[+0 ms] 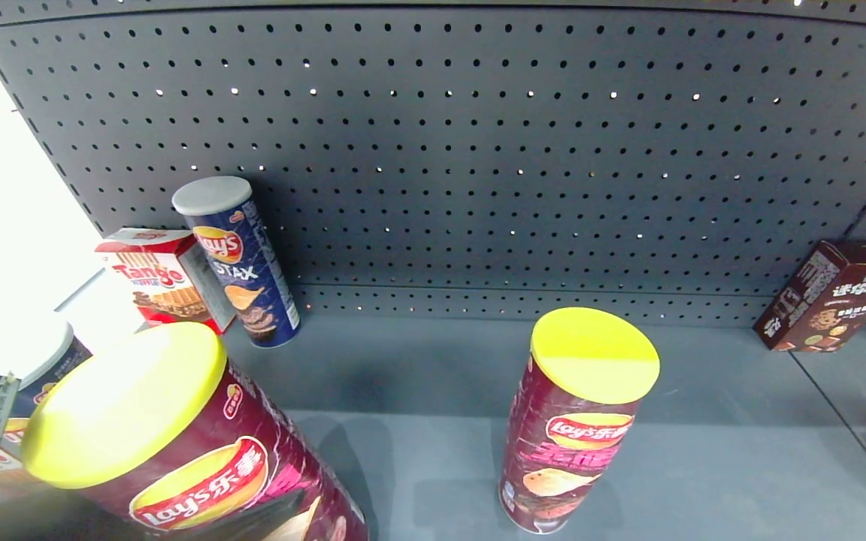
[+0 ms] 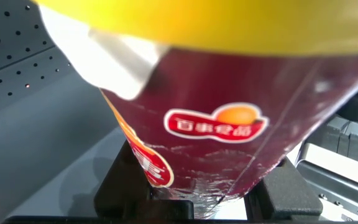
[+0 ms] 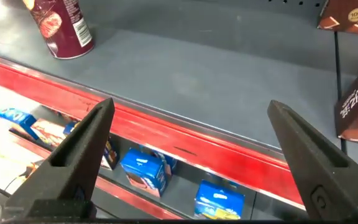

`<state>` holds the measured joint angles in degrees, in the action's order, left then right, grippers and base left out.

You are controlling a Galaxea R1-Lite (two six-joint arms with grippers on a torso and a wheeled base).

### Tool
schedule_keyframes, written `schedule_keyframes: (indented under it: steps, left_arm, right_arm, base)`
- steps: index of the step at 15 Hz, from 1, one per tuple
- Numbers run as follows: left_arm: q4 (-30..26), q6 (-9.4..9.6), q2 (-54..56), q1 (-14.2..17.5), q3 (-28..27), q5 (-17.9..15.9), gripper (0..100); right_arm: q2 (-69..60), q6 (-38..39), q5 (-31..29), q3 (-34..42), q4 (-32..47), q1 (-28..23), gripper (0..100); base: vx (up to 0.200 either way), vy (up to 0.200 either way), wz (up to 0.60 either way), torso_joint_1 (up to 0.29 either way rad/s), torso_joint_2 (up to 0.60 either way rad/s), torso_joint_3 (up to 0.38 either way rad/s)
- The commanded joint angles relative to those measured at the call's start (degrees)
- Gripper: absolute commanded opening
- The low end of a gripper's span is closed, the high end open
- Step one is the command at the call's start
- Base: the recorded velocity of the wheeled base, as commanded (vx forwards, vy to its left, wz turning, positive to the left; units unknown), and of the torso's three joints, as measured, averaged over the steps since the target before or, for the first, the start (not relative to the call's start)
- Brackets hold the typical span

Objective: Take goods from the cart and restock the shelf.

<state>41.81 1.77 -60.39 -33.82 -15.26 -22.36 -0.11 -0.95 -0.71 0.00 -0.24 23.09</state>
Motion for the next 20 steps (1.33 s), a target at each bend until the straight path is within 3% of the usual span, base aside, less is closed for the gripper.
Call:
schedule_keyframes:
  steps: [1,3,4,7,8,9,10,11,20]
  left_arm:
    - [-0.1,-0.1,0.5,0.2,0.1,0.0,0]
    - [-0.1,-0.1,0.5,0.2,0.1,0.1,0]
    - [0.0,-0.01,-0.6,0.1,-0.1,0.0,0]
    - [-0.1,-0.1,-1.8,0.2,-0.7,-0.1,0]
    - [0.0,-0.1,-1.9,0.2,-0.7,-0.1,0]
    - [-0.1,-0.1,-1.9,0.2,-0.6,-0.1,0]
    - [-0.2,-0.1,-1.9,0.2,-0.2,0.0,0]
    - [-0.2,-0.01,-2.0,0.2,-0.3,0.1,0]
    - [-0.1,-0.27,-3.9,-0.2,-2.4,3.7,0]
  right_arm:
    - [0.1,0.1,0.0,0.0,0.0,0.0,100]
    - [0.1,0.1,0.0,0.0,0.0,-0.3,100]
    - [1.4,0.4,0.0,-0.1,0.2,-6.3,100]
    - [3.5,0.6,0.0,-0.2,0.2,-7.0,100]
    - [15.3,0.3,0.0,-0.1,0.2,-14.7,100]
    - [15.0,0.3,0.0,0.0,0.1,-19.5,100]
    - [5.8,0.3,0.0,0.0,0.0,-23.3,100]
    - [0.1,0.8,-0.2,0.0,0.0,-23.4,100]
    - [0.6,0.7,-0.1,0.0,0.0,-23.1,100]
  base:
    - [0.0,0.0,0.0,0.0,0.0,0.0]
    - [0.0,0.0,0.0,0.0,0.0,0.0]
    - [0.0,0.0,0.0,0.0,0.0,0.0]
    - [0.0,0.0,0.0,0.0,0.0,0.0]
    - [0.0,0.0,0.0,0.0,0.0,0.0]
    - [0.0,0.0,0.0,0.0,0.0,0.0]
    - [0.0,0.0,0.0,0.0,0.0,0.0]
    - [0.0,0.0,0.0,0.0,0.0,0.0]
    - [0.0,0.0,0.0,0.0,0.0,0.0]
